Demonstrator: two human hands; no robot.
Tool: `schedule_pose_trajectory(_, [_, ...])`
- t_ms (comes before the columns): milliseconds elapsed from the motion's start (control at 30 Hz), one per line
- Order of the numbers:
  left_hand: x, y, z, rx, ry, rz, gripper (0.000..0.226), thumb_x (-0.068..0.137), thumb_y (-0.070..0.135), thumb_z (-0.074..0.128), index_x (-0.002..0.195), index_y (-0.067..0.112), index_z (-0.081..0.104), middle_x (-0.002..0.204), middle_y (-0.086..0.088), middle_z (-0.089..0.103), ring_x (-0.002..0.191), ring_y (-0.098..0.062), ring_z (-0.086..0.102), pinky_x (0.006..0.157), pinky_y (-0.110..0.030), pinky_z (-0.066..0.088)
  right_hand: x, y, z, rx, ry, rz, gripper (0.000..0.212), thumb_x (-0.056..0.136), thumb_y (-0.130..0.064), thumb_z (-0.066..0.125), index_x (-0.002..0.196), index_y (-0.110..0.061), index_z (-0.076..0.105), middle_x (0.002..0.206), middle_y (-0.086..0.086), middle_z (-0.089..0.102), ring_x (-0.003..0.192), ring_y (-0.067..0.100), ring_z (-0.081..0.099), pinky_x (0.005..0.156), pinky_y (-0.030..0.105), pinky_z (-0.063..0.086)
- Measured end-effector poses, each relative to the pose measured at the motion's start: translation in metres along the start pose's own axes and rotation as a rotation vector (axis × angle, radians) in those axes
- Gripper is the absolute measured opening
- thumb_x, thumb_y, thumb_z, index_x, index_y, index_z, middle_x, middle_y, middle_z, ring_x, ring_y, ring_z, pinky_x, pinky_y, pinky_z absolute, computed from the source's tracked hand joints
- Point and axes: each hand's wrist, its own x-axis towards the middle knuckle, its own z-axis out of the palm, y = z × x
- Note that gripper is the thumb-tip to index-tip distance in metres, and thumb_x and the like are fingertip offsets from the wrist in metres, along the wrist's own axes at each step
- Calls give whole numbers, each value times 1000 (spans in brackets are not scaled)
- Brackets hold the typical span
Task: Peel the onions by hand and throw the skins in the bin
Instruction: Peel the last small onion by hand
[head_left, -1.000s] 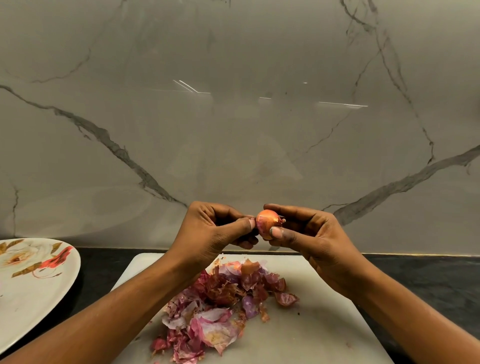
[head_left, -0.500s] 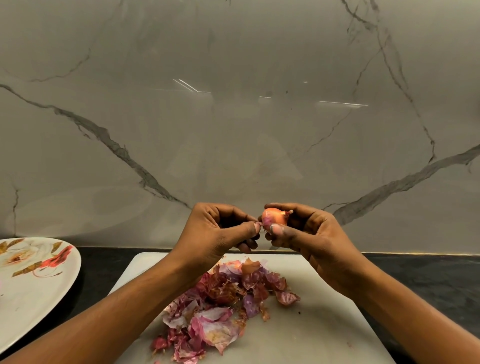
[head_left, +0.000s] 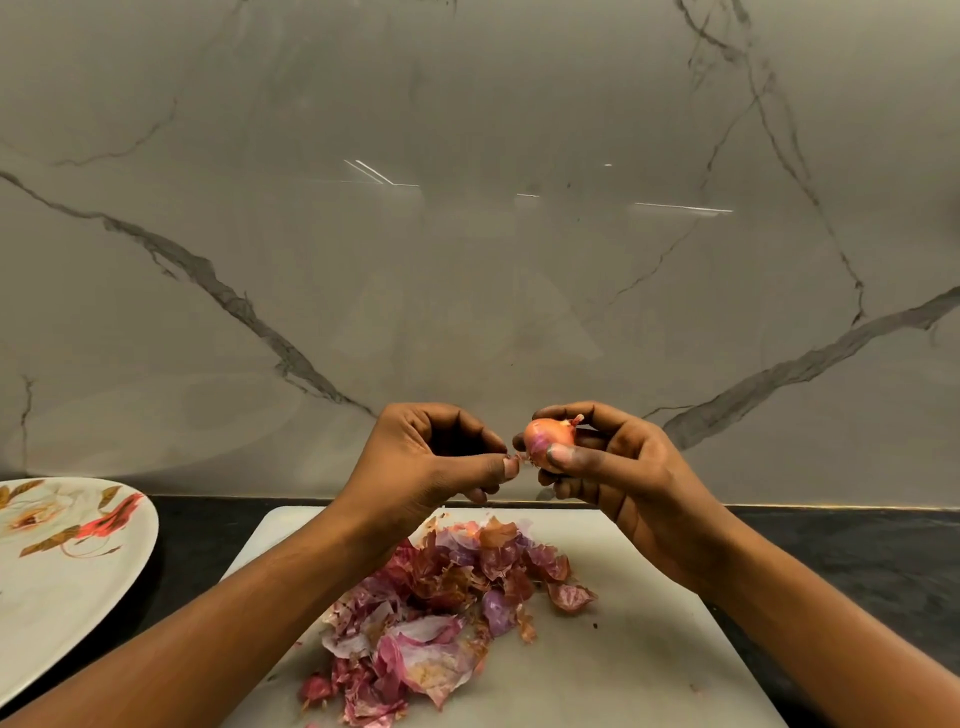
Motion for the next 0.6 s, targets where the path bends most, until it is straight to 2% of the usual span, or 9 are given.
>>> schedule_pose_trajectory(100, [-1, 0, 1, -11, -35, -27, 14, 81, -1, 84, 95, 1, 80, 84, -15, 79, 75, -25, 76, 69, -30, 63, 1, 2, 1, -55, 28, -1, 51, 76, -16, 92, 123, -16, 71, 116, 11, 75, 107, 32, 74, 90, 35, 62])
schedule_pose_trajectory(200, [-2, 1, 3, -21, -75, -41, 28, 80, -2, 85, 106, 6, 79, 95, -14, 80, 89, -30, 78, 79, -38, 66, 0, 1, 3, -68, 45, 3, 52, 74, -17, 86, 122, -15, 68, 112, 10, 77, 108, 31, 74, 91, 35, 62])
schedule_pose_trajectory(367, [-4, 5, 6, 30, -138, -38, 44, 76, 3, 90, 116, 15, 76, 101, -9, 80, 92, -29, 79, 85, -40, 65, -3, -3, 6, -124, 36, 0, 49, 77, -20, 83, 122, -17, 63, 107, 8, 79, 100, 20, 76, 78, 22, 58])
schedule_pose_trajectory(467, [-5, 3, 9, 92, -143, -6, 51, 74, 7, 92, 120, 19, 73, 105, -3, 80, 94, -23, 79, 86, -37, 65, -1, 0, 6, -108, 19, 7, 51, 77, -18, 84, 121, -12, 60, 109, 11, 79, 104, 25, 77, 87, 30, 60])
schedule_pose_trajectory(600, [-4, 1, 8, 138, -139, 16, 44, 78, 14, 91, 120, 21, 77, 106, -1, 80, 96, -21, 79, 88, -38, 65, -1, 2, 5, -163, 15, 10, 53, 73, -23, 87, 116, -7, 61, 107, 12, 79, 102, 28, 78, 90, 38, 62])
